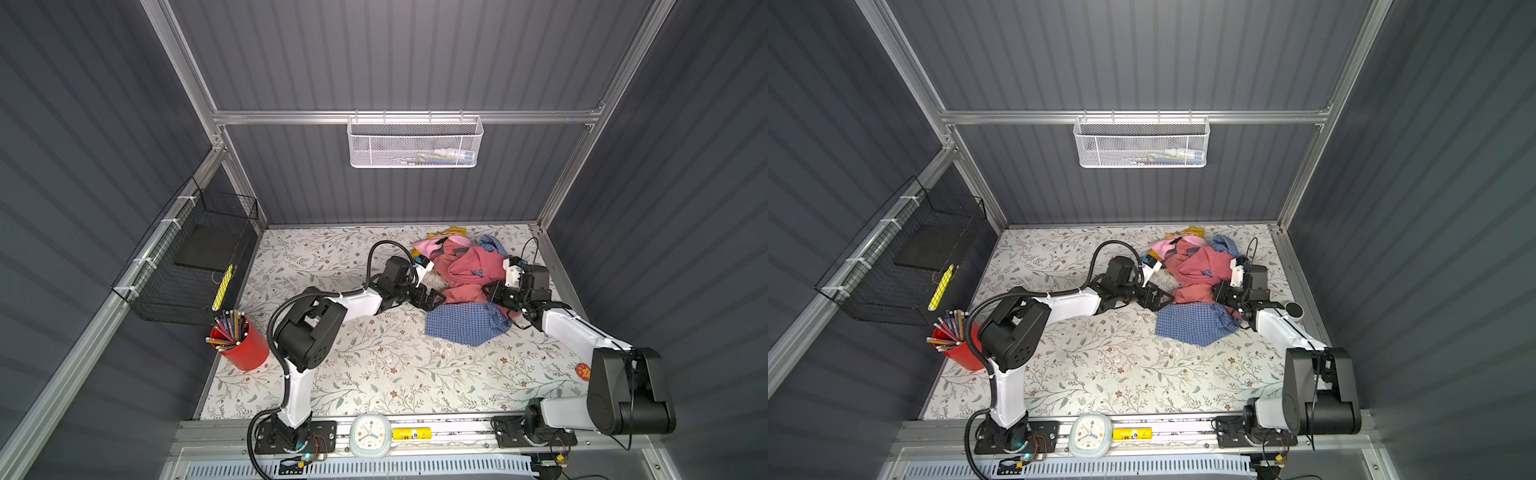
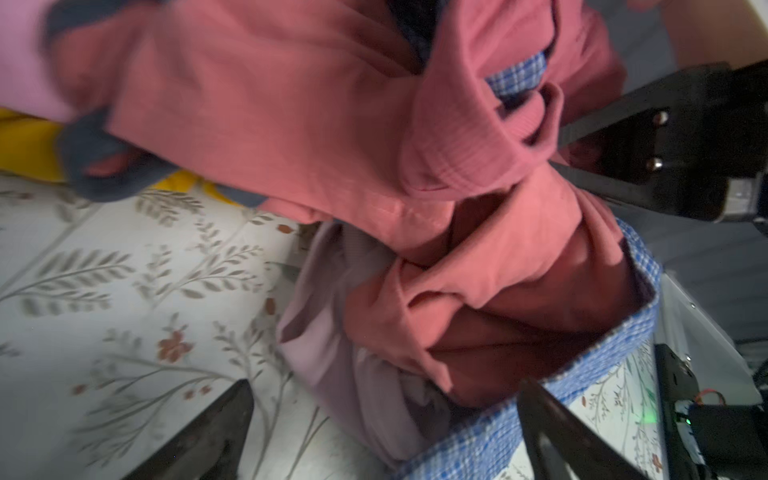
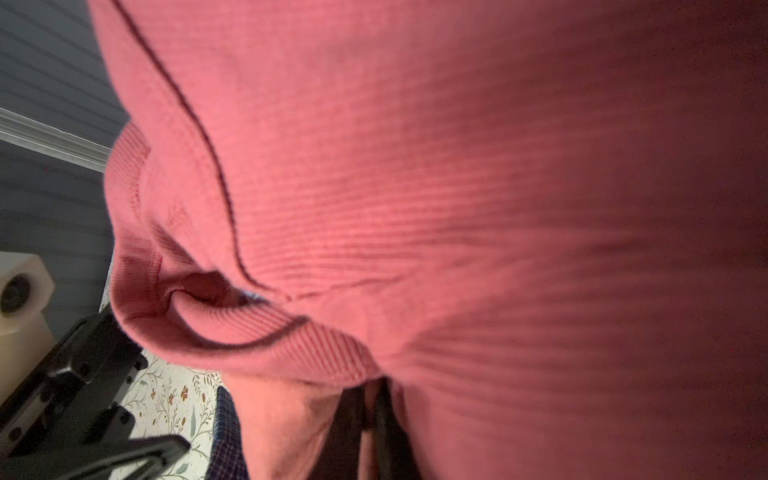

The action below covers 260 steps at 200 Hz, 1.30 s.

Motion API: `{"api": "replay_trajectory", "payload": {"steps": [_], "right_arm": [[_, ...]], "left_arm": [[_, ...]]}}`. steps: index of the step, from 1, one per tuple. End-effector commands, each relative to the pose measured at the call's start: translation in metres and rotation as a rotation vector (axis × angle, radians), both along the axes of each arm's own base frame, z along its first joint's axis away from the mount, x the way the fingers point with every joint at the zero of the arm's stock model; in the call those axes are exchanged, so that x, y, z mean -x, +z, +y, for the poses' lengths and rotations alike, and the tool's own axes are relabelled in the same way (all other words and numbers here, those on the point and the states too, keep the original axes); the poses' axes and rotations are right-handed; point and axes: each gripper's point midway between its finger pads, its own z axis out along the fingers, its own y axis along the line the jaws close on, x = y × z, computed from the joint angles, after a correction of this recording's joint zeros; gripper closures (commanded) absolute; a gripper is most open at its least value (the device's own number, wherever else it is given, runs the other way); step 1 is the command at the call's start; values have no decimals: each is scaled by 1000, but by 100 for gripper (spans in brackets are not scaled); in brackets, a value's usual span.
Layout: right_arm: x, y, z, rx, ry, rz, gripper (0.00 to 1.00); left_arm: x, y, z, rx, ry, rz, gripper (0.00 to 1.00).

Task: Pick out a specific cloth from the pile
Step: 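Reach the left gripper into the pile beside the right gripper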

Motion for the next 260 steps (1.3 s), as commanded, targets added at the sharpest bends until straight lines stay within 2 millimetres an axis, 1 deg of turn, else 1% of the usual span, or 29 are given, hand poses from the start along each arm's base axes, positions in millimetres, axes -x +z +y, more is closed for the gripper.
{"api": "replay_trajectory", "payload": {"steps": [1,24,52,68,81,83,85,89,109,137,152,160,174,180,182,185,203,216,228,233,237,241,260], "right_arm": [[3,-3,3,-15,17,2,90],[3,-2,4,-17,27,-5,90],[3,-3,6,-29,40,-7,89],[3,-3,8,-38,50,-14,88],[3,-4,8,-40,51,-15,86],[4,-4,8,-40,50,-14,86],[4,-6,8,-39,49,-12,85],[4,-7,8,-40,49,-9,84],[6,-12,6,-46,37,2,74],[6,-13,4,-53,27,-3,70],[4,-10,4,-61,25,-12,70],[3,-8,4,-67,24,-17,70],[3,-5,5,-74,26,-26,70],[2,-5,5,-77,28,-25,70],[3,-5,6,-78,30,-25,69],[2,-4,6,-80,31,-28,69],[3,-3,9,-91,50,-32,66],[3,-1,10,-94,56,-35,64],[3,-1,10,-95,55,-36,60],[4,-1,10,-94,55,-36,57],[4,-1,10,-94,53,-36,51],[4,0,9,-93,52,-39,49],[4,0,9,-93,51,-42,46]], "left_arm": [[7,-6,-11,15,-42,72,3],[1,-8,-19,17,-26,62,4],[-5,-4,-30,24,-24,44,7],[-6,-5,-36,32,-35,44,12],[-5,-6,-38,49,-43,56,21],[-10,5,-43,71,-45,36,23],[-11,9,-45,80,-47,32,24],[-11,11,-47,88,-49,31,27],[-11,15,-51,106,-58,29,38],[-3,16,-58,141,-75,65,55],[5,10,-62,146,-81,87,63],[8,8,-63,142,-83,92,66],[10,12,-65,147,-82,91,74],[9,16,-65,152,-77,85,80],[13,6,-61,136,-74,102,82],[14,4,-59,133,-70,107,84],[12,14,-57,143,-54,86,100],[11,23,-57,150,-46,68,100],[10,31,-56,158,-44,54,100],[10,35,-56,162,-43,48,100],[10,37,-56,165,-42,44,100],[10,41,-56,170,-42,38,100],[8,53,-53,175,-23,16,100]]}}
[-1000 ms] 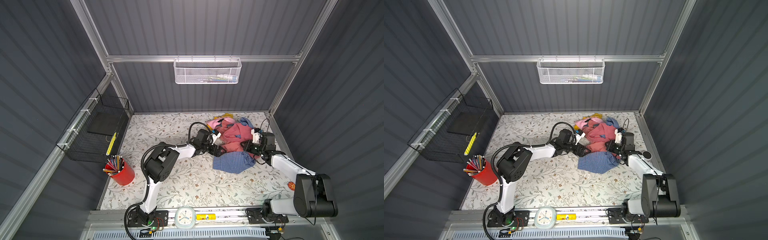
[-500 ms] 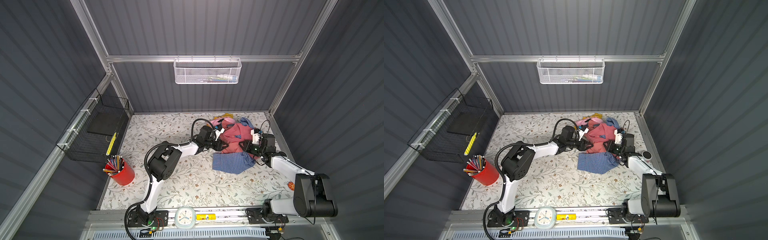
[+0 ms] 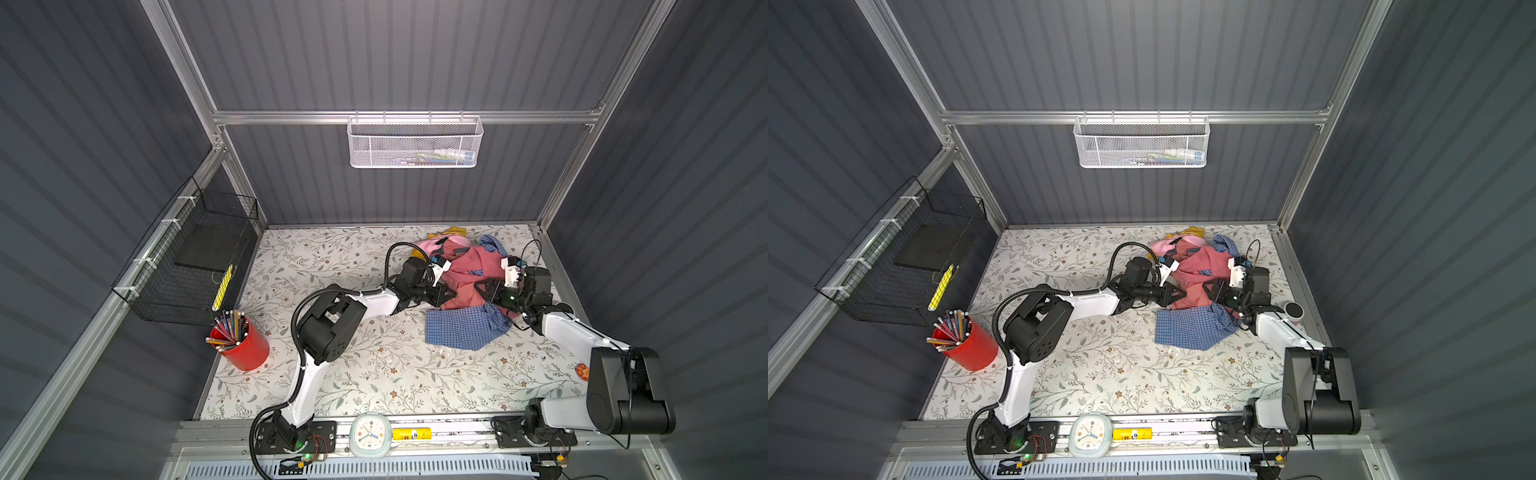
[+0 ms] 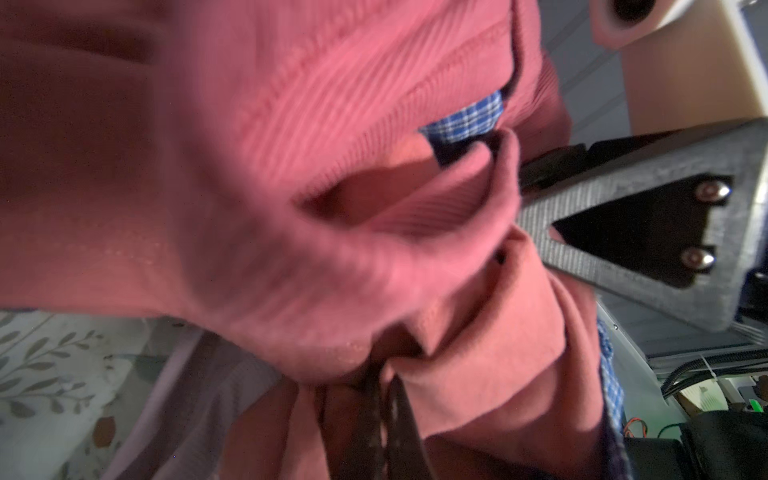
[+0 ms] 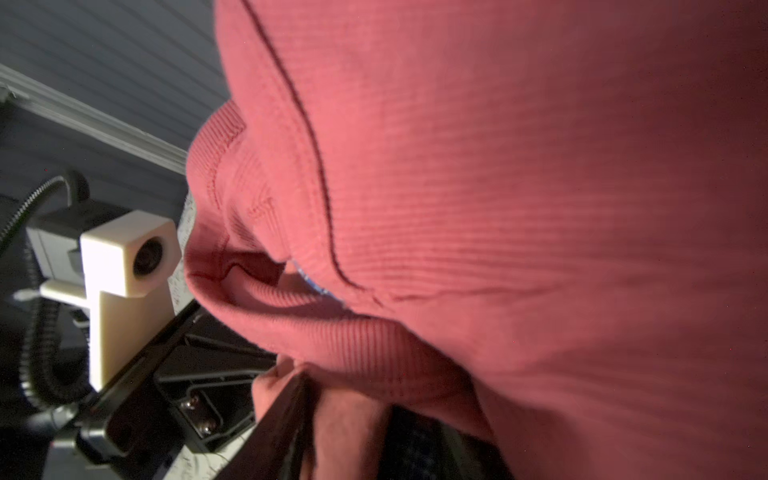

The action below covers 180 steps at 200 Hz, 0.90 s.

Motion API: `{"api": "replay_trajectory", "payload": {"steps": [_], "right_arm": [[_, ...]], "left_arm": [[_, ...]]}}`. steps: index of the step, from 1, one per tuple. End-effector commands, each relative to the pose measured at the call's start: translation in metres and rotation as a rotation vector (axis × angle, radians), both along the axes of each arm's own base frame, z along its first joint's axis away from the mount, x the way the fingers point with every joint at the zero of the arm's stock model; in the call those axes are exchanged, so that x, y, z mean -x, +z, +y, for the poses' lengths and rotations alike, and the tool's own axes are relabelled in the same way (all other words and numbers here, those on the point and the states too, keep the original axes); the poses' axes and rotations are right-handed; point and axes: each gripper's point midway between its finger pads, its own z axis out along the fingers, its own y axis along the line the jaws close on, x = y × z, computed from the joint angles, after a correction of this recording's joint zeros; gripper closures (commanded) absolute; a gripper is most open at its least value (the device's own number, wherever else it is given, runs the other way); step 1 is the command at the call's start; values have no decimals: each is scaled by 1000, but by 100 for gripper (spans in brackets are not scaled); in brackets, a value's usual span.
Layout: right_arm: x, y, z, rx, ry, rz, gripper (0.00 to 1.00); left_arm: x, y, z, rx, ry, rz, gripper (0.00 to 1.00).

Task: Pick out a specific cloth from the pile
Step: 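Reach the left gripper into the pile beside the right gripper, then grasp the grey-trimmed red-pink t-shirt with the left gripper and lift it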

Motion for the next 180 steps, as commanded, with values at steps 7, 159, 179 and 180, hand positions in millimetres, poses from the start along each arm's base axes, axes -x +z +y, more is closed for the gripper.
{"api": "replay_trajectory", "payload": {"steps": [7,159,179,180], "right_arm": [[4,-10,-4,3,-17,28,43],[1,-13,-2,-51,-37,6,1],[2,-15,-4,-48,-46,10,1],[2,-15,-4,-48,-46,10,1]], "left_arm": [[2,46,3,46,23,-69,100],[-4,143,56,-85,184,-335,100],[-4,157,63,-86,206,-363,100],[-4,158,64,-86,207,-365,100]]}}
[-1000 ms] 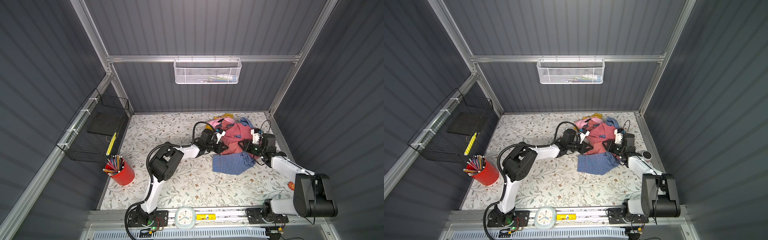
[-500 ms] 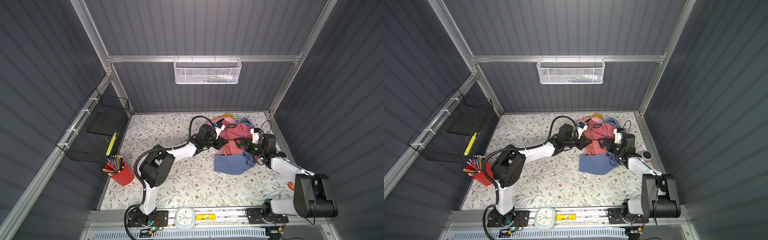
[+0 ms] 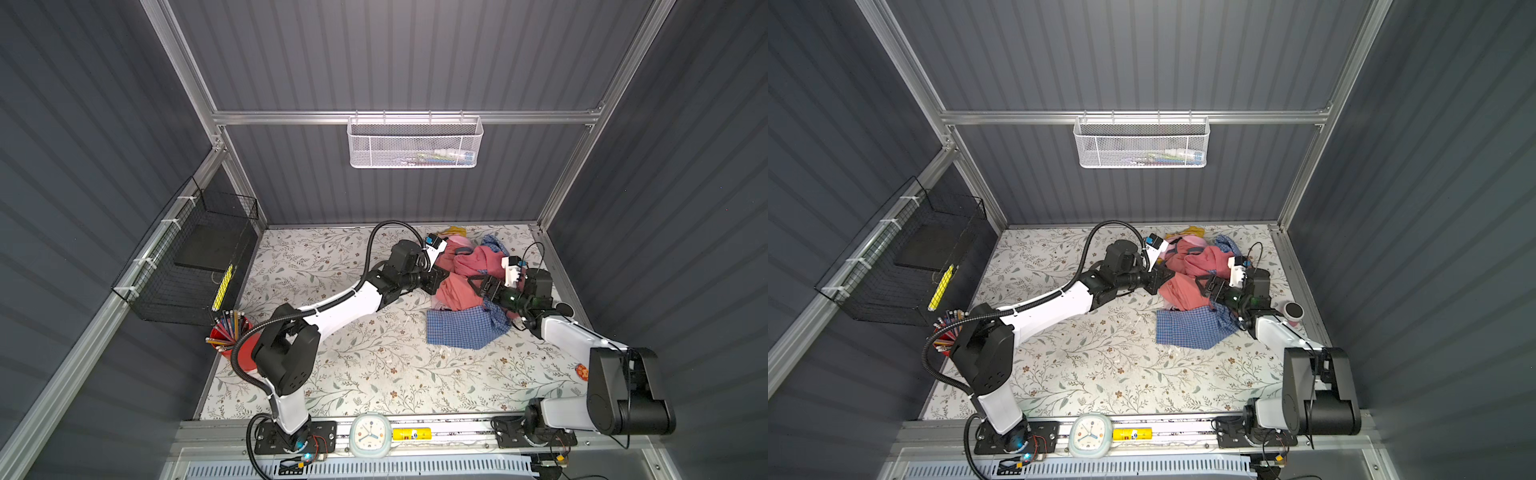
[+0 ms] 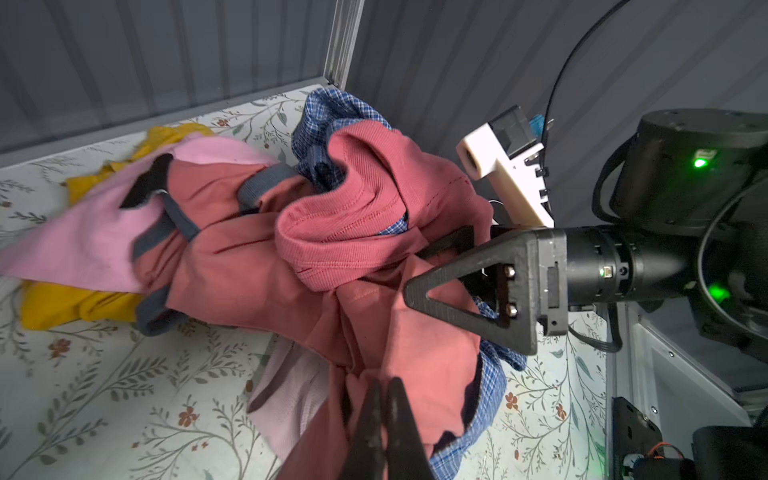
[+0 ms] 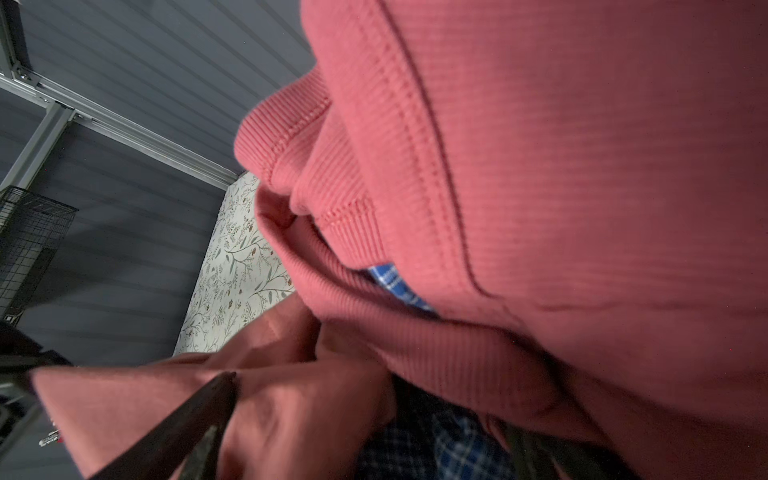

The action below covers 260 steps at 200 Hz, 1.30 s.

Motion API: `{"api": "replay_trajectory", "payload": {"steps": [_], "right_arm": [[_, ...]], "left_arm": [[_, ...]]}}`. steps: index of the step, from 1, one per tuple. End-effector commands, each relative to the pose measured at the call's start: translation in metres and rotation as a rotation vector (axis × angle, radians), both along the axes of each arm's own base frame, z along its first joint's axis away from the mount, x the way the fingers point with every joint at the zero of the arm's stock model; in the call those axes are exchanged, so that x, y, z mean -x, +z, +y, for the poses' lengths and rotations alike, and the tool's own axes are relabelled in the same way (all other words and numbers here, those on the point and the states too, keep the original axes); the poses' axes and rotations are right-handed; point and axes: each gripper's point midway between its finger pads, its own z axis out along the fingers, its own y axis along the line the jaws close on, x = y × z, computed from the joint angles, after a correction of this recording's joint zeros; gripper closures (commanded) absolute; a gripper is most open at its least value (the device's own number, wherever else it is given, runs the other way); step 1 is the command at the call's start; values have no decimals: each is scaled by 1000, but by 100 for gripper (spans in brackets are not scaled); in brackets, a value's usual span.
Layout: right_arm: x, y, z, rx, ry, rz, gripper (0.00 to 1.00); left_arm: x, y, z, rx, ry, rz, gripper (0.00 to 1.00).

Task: Pick out a specific cloth from the pile
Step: 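Grasp the grey-trimmed red-pink t-shirt with the left gripper and lift it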

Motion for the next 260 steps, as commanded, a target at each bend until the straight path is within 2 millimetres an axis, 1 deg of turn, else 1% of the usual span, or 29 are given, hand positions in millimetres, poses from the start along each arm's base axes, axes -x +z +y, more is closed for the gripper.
{"api": "replay_trajectory", "payload": {"steps": [1,30,55,65,83,116,160,185,204,226,260], "right_arm": [[4,-25,-10,19,-52,73,1],[3,-25,-11,18,-52,73,1],[3,-27,-11,18,-52,80,1],[3,-28,-13,20,-56,82,1],[2,-30,-15,25,-63,90,1],[2,-34,-16,25,-65,101,1],[3,-37,-18,35,-70,112,1],[4,-41,-19,47,-72,121,1],[3,-43,-21,51,-84,128,1],[3,-44,-21,46,-87,131,1],[2,-42,-20,43,-84,127,1]], "left_arm": [[-7,36,14,3,53,-97,100],[-7,52,27,-7,91,-135,100],[-10,66,42,-15,142,-174,100],[-10,74,50,-10,165,-190,100],[-9,95,64,15,203,-228,100],[-5,125,82,47,249,-289,100],[-6,144,108,31,338,-342,100],[-7,157,128,8,412,-386,100],[-6,172,145,-4,472,-425,100],[-6,184,163,-18,526,-461,100],[-5,196,180,-30,580,-487,100]]}}
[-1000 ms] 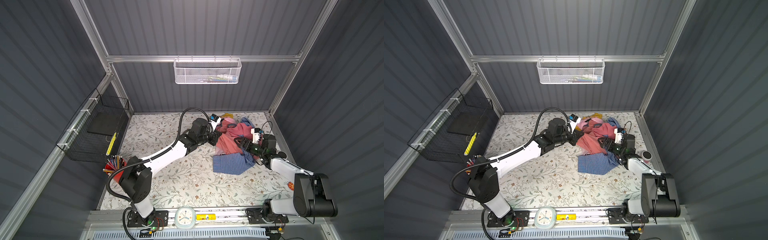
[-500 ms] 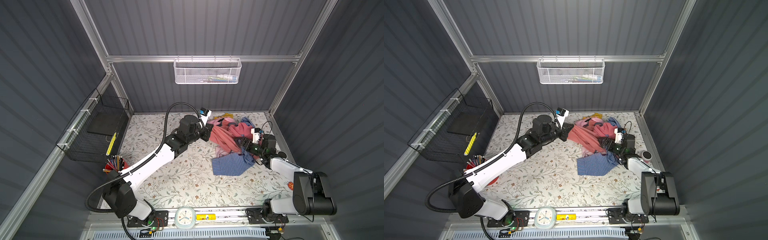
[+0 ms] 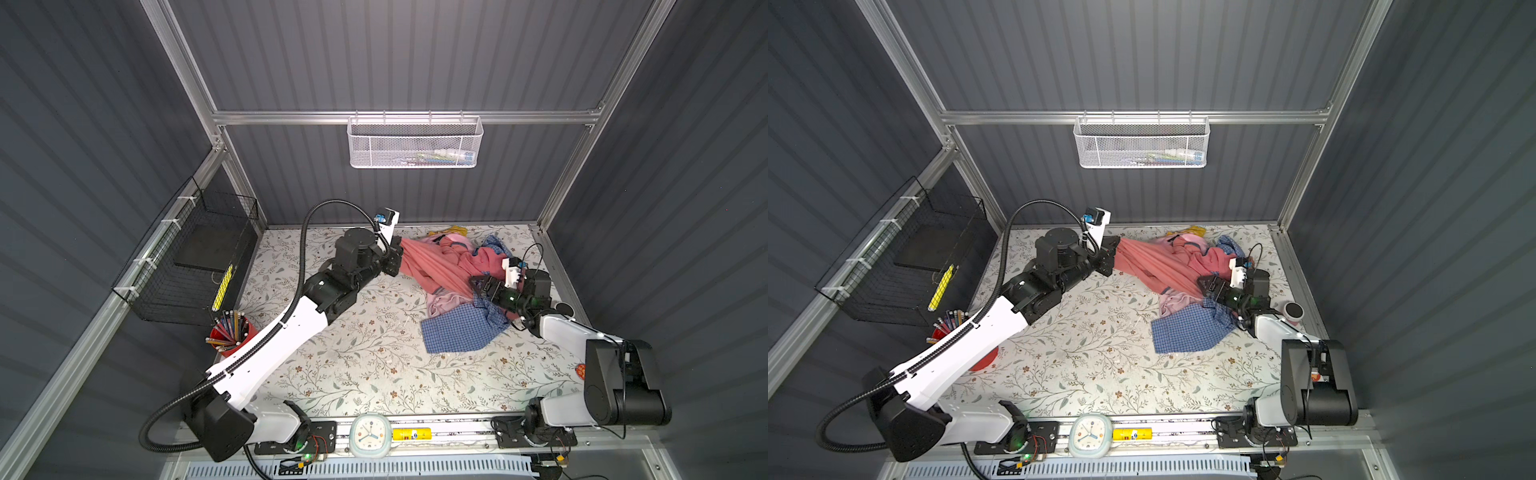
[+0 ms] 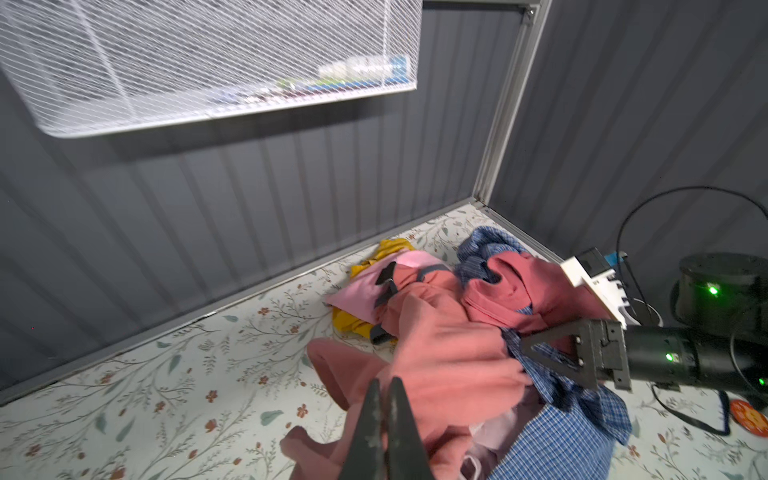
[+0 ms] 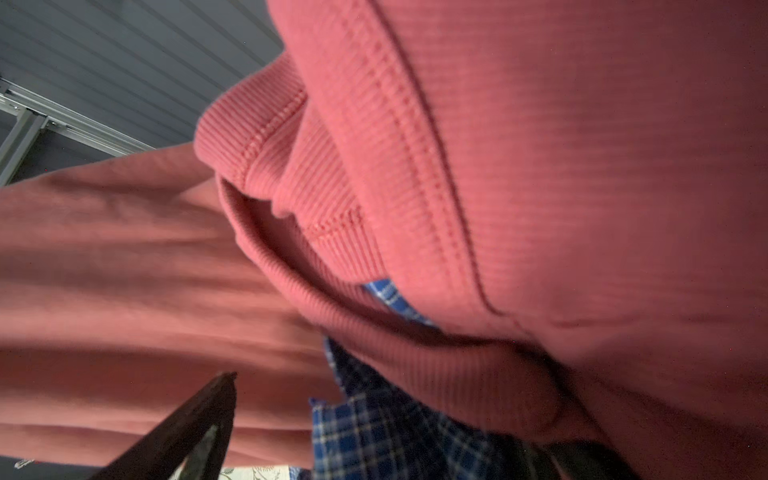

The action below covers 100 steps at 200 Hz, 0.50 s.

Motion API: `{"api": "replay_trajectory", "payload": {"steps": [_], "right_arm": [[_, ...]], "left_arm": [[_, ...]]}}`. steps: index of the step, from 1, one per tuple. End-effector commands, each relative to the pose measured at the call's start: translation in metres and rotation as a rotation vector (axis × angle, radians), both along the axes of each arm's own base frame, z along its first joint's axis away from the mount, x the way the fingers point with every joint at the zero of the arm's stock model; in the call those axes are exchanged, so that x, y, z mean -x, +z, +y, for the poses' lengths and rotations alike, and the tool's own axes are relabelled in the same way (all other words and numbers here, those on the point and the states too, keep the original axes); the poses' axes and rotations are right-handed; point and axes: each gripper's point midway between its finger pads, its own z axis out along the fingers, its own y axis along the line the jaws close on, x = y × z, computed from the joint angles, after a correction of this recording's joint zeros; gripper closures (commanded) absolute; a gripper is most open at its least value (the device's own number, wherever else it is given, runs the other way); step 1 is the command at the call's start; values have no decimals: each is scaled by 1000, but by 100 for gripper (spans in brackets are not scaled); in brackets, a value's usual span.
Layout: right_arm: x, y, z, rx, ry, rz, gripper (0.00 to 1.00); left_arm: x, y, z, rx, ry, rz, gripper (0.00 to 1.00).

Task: Pick out a specific cloth from the pile
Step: 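Grasp the grey-trimmed red-pink t-shirt with the left gripper and lift it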

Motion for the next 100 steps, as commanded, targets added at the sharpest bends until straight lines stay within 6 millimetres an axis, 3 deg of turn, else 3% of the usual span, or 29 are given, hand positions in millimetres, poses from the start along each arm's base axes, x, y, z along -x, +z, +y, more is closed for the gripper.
{"api": "replay_trajectory", "payload": {"steps": [1,53,100], "right_arm": [[8,-25,-12,26,-51,92,1],[9,-25,-12,28,-51,95,1],[10,-29,-13,38,-53,105,1]], "left_arm": [[-2,51,33,41,116,-133,100],[-1,68,34,61,110,-173,100],[2,94,63,33,208,-255,100]]}}
